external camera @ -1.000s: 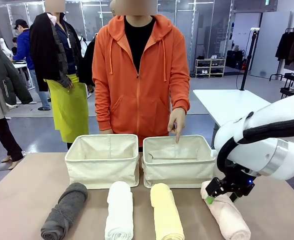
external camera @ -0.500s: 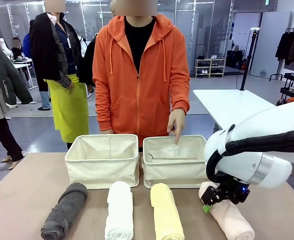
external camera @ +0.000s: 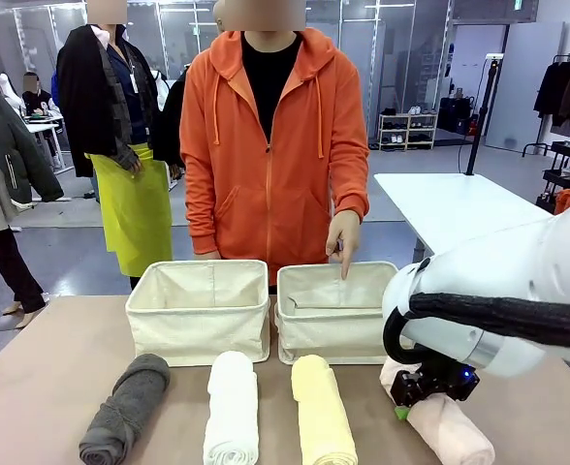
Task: Divide the towels into two baskets.
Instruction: Pick up one hotel-folded towel and place it in the Fabric basket indicated by the person.
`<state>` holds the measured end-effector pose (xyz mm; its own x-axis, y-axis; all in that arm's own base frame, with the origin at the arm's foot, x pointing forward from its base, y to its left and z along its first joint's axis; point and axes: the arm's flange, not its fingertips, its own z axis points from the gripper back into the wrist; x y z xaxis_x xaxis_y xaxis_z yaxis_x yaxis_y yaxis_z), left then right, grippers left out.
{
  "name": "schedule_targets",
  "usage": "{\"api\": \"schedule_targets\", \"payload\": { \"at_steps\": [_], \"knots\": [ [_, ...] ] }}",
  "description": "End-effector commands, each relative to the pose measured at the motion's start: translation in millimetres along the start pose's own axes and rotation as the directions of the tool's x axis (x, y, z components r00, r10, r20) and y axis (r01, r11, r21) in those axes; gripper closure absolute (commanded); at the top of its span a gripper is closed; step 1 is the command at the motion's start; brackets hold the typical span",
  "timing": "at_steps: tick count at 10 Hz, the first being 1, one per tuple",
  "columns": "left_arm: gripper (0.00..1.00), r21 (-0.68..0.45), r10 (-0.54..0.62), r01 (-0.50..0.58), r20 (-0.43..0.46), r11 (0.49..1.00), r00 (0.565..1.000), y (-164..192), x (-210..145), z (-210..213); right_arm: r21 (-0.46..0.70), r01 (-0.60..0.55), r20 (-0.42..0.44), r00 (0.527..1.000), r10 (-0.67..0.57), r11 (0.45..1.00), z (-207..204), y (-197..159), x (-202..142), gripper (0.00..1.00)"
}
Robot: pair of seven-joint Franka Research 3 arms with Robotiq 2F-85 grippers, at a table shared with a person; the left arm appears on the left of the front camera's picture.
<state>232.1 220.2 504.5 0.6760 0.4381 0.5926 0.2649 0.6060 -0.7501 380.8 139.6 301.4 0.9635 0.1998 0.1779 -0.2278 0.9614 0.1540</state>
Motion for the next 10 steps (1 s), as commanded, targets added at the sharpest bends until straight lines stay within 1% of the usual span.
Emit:
{"api": "schedule_targets", "payload": {
  "at_steps": [1,3,4,5,6,7,9,10],
  "knots": [
    [0.0,-0.02,-0.012,0.012,0.01,1.0,1.0,0.0,1.3,2.0,0.025,-0.037,0.002,0.999,0.037,0.999,11.8,-9.6,-81.5,0.68],
    [0.0,-0.02,-0.012,0.012,0.01,1.0,1.0,0.0,1.3,2.0,0.056,-0.184,0.005,0.983,0.184,0.981,70.1,4.9,-68.3,0.68],
    [0.0,-0.02,-0.012,0.012,0.01,1.0,1.0,0.0,1.3,2.0,0.079,-0.27,0.011,0.963,0.27,0.96,94.7,12.5,-59.1,0.68],
    [0.0,-0.02,-0.012,0.012,0.01,1.0,1.0,0.0,1.3,2.0,0.08,-0.35,0.017,0.937,0.349,0.934,112.1,18.2,-49.6,0.68],
    [0.0,-0.02,-0.012,0.012,0.01,1.0,1.0,0.0,1.3,2.0,0.098,-0.438,0.005,0.898,0.439,0.894,127.3,25.7,-39.8,0.68],
    [0.0,-0.02,-0.012,0.012,0.01,1.0,1.0,0.0,1.3,2.0,0.136,-0.519,0.003,0.852,0.524,0.844,140.1,32.3,-29.4,0.68],
    [0.0,-0.02,-0.012,0.012,0.01,1.0,1.0,0.0,1.3,2.0,0.101,-0.716,-0.013,0.694,0.72,0.691,155.1,48.8,-18.2,0.68],
    [0.0,-0.02,-0.012,0.012,0.01,1.0,1.0,0.0,1.3,2.0,0.125,-0.787,-0.025,0.607,0.795,0.605,156.8,55.5,-14.9,0.68]
  ]
}}
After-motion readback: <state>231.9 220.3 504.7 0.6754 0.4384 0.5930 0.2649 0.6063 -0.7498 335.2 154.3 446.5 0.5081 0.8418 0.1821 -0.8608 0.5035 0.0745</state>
